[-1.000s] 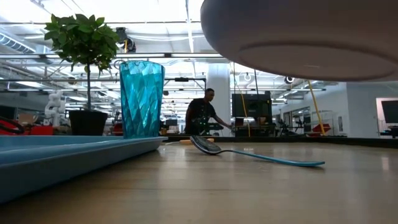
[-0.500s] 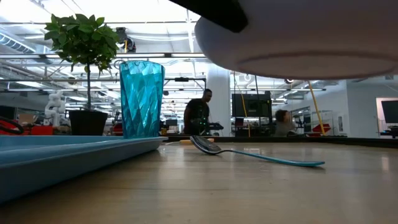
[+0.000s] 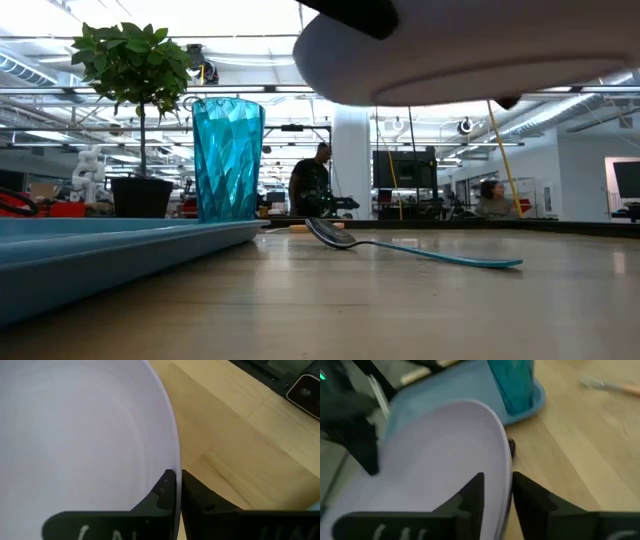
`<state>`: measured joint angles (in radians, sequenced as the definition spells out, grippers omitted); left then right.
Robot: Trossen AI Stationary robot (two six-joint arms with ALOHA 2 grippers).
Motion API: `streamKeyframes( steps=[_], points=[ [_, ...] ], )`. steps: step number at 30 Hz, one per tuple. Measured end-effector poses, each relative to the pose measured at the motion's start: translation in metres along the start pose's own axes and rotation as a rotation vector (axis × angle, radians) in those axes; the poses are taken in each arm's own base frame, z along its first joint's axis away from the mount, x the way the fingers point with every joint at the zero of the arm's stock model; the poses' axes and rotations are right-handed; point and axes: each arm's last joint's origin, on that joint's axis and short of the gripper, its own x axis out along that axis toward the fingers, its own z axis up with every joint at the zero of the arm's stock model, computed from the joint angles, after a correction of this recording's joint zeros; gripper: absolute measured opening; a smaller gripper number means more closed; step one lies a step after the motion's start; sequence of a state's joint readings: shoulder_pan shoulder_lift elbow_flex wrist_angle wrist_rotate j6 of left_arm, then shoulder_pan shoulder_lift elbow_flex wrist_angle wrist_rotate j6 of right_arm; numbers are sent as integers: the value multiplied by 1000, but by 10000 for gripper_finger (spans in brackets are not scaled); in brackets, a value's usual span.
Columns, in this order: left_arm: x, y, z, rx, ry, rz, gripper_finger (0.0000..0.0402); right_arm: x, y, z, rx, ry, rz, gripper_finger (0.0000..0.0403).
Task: Pick and place plate/cup/fork/spoon on tray
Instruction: Put the purple to the bottom right of the blue cup on the blue tray
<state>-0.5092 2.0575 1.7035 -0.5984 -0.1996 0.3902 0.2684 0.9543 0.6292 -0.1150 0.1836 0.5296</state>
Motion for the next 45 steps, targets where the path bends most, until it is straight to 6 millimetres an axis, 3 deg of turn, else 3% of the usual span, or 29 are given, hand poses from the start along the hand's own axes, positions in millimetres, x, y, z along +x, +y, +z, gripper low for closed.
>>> streamKeyframes(
  steps=[7, 10, 20, 25, 29, 35, 41, 45],
  points=[
    [-7, -24, 5, -15, 27, -2, 8, -3, 6, 18, 17, -235, -46, 122],
    [-23, -25, 11, -66, -5, 16, 8, -4, 8, 22, -7, -297, -71, 122],
    [-70, -3, 17, -187, -102, 133, 10, -19, 25, 49, -81, -615, 49, 123],
    [-78, 8, 18, -223, -149, 167, 7, -31, 36, 56, -142, -758, 108, 123],
    [-81, 20, 18, -242, -187, 194, 9, -34, 40, 57, -165, -794, 92, 123],
    [-78, 22, 17, -301, -188, 188, 7, -35, 42, 56, -179, -804, 76, 113],
    [-82, 9, 26, -317, -241, 173, 9, -37, 49, 52, -184, -791, 110, 105],
    [-86, -5, 31, -355, -251, 164, 7, -36, 51, 47, -183, -769, 42, 104]
  ],
)
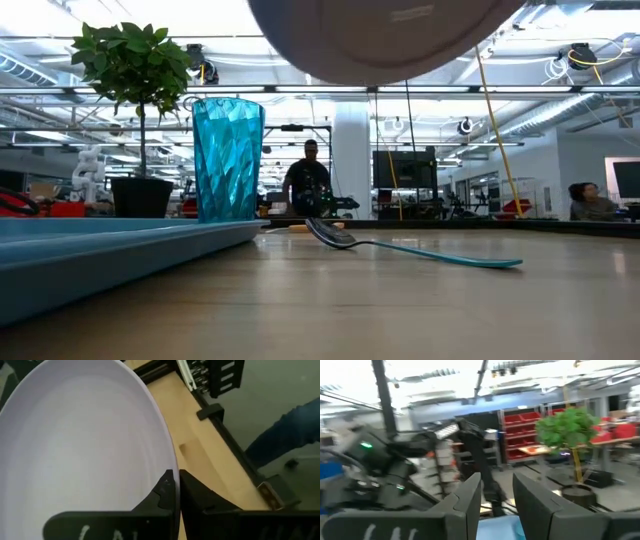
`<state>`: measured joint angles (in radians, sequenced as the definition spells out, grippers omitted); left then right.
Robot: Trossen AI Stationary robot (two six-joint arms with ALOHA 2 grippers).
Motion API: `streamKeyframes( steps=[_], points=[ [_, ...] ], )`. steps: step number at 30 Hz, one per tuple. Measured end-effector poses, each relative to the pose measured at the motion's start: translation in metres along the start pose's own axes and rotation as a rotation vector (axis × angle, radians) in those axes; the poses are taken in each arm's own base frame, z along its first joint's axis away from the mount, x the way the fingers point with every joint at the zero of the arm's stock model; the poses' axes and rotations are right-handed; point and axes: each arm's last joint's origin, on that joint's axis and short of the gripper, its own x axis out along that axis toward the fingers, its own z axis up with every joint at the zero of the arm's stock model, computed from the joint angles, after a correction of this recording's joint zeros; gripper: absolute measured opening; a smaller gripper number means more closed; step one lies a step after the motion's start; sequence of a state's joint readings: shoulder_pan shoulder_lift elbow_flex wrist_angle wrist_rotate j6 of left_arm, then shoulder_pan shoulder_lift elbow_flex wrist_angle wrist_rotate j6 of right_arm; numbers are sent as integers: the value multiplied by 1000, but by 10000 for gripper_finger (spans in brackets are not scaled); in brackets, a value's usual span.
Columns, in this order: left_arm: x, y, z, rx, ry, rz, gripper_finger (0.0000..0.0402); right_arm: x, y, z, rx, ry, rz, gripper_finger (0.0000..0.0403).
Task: Pick and place plate/cup/fork/spoon on tray
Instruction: Put the purple to the bottom right of the blue cup on the blue tray
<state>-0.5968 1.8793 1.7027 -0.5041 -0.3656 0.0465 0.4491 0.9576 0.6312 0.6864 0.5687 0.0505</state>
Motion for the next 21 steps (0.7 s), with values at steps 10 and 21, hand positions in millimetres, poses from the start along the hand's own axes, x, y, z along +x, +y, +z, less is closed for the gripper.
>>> streamKeyframes(
  steps=[10, 21],
  points=[
    [-18, -39, -9, -93, 70, 48, 7, -2, 1, -1, -33, 6, -48, 104],
    [-24, -86, -46, -198, 135, 89, 8, -2, 1, -5, -37, 43, -48, 104]
  ],
)
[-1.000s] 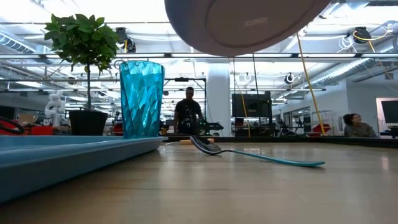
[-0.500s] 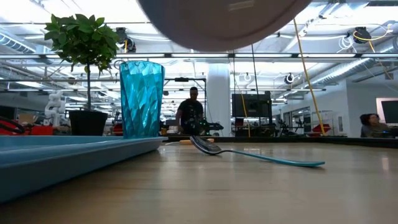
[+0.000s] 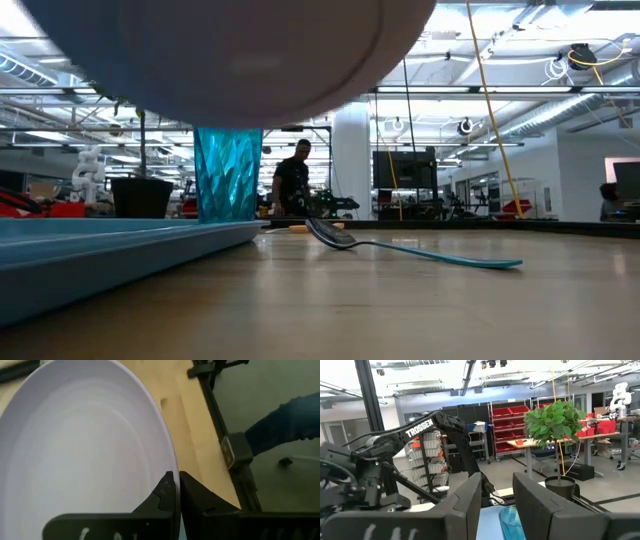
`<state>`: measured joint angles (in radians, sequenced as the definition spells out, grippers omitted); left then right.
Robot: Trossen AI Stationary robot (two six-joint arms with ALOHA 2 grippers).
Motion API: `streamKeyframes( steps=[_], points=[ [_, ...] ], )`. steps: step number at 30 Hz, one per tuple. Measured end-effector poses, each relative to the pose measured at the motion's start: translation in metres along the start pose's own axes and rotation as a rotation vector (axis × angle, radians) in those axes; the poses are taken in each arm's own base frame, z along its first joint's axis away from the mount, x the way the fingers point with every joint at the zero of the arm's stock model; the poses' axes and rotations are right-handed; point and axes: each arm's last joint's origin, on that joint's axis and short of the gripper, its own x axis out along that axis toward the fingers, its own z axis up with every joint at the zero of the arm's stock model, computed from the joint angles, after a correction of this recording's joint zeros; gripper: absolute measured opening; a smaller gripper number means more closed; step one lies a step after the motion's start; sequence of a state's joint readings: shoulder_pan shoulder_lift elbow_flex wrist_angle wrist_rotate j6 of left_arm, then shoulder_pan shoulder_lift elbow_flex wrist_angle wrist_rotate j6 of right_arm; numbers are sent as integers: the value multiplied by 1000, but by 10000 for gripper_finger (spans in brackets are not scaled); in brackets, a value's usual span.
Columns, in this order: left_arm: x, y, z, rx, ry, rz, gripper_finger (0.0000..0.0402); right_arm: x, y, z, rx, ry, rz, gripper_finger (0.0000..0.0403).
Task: Pick and place plate/cup/fork/spoon on tray
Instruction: Put the purple to the bottom right of the blue cup on the blue tray
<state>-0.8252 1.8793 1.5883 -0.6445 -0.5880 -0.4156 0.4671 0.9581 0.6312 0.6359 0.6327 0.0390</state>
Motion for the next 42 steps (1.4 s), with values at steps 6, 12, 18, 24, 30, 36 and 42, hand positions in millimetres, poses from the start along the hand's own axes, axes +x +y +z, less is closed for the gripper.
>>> streamKeyframes(
  steps=[6, 12, 18, 24, 30, 36, 42],
  points=[
    [-13, -18, -10, -11, -7, -27, 7, -1, 0, -9, 6, 77, 4, 104],
    [-33, -39, -29, 2, 28, -42, 8, -5, 4, -18, 33, 161, 20, 104],
    [-52, -51, -50, 3, 95, -14, 7, -11, 16, -28, 79, 227, 66, 104],
    [-62, -56, -62, 49, 130, -5, 10, -12, 35, -51, 120, 315, 105, 104],
    [-70, -58, -73, 65, 174, 14, 7, -9, 52, -82, 186, 398, 105, 104],
    [-64, -58, -95, 68, 211, 48, 12, -5, 64, -103, 221, 400, 110, 104],
    [-55, -55, -108, 84, 234, 70, 7, 0, 69, -111, 266, 366, 114, 104]
  ],
)
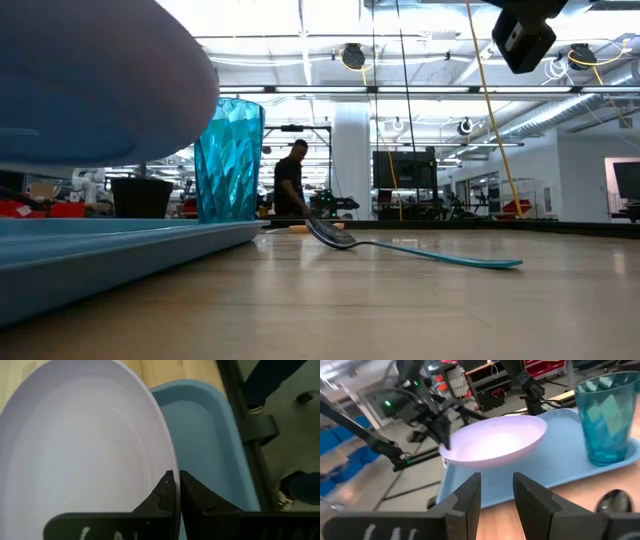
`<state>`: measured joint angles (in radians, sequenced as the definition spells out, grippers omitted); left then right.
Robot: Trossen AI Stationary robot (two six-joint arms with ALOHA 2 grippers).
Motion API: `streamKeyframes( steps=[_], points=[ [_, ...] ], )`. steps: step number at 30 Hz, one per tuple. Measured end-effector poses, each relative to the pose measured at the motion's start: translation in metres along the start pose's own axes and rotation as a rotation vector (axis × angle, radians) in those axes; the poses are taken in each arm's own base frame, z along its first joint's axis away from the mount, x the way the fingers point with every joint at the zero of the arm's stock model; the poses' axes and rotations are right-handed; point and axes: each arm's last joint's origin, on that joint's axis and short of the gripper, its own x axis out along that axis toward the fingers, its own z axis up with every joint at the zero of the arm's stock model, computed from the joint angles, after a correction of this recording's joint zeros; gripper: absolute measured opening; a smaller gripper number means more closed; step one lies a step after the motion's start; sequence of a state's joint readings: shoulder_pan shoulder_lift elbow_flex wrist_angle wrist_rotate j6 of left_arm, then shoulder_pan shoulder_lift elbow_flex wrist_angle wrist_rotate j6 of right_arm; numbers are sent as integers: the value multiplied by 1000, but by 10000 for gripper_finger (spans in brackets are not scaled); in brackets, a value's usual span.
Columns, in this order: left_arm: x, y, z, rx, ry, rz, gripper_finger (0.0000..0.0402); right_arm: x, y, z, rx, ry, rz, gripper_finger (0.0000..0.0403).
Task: Pick and place plate/cup/fork/spoon on tray
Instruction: Put the purple to the bottom right of the blue cup on the blue tray
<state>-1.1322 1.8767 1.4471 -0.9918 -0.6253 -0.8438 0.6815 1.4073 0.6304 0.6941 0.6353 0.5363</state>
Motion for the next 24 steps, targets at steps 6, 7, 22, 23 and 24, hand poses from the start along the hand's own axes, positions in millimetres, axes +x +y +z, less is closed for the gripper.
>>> streamKeyframes(
  steps=[6, 7, 22, 23, 24],
  points=[
    [17, 5, -16, 30, 78, 25, 7, 1, 6, -6, 49, -24, 26, 104],
    [19, 6, -20, 27, 91, 30, 7, 0, 8, -5, 56, -40, 32, 104],
    [61, 19, -41, -3, 137, 42, 11, -4, 15, 2, 46, -117, 65, 104],
    [64, 19, -42, -1, 132, 39, 13, -4, 15, 2, 45, -117, 65, 104],
    [66, 20, -43, 0, 130, 39, 14, -4, 15, 2, 45, -117, 65, 104]
  ],
)
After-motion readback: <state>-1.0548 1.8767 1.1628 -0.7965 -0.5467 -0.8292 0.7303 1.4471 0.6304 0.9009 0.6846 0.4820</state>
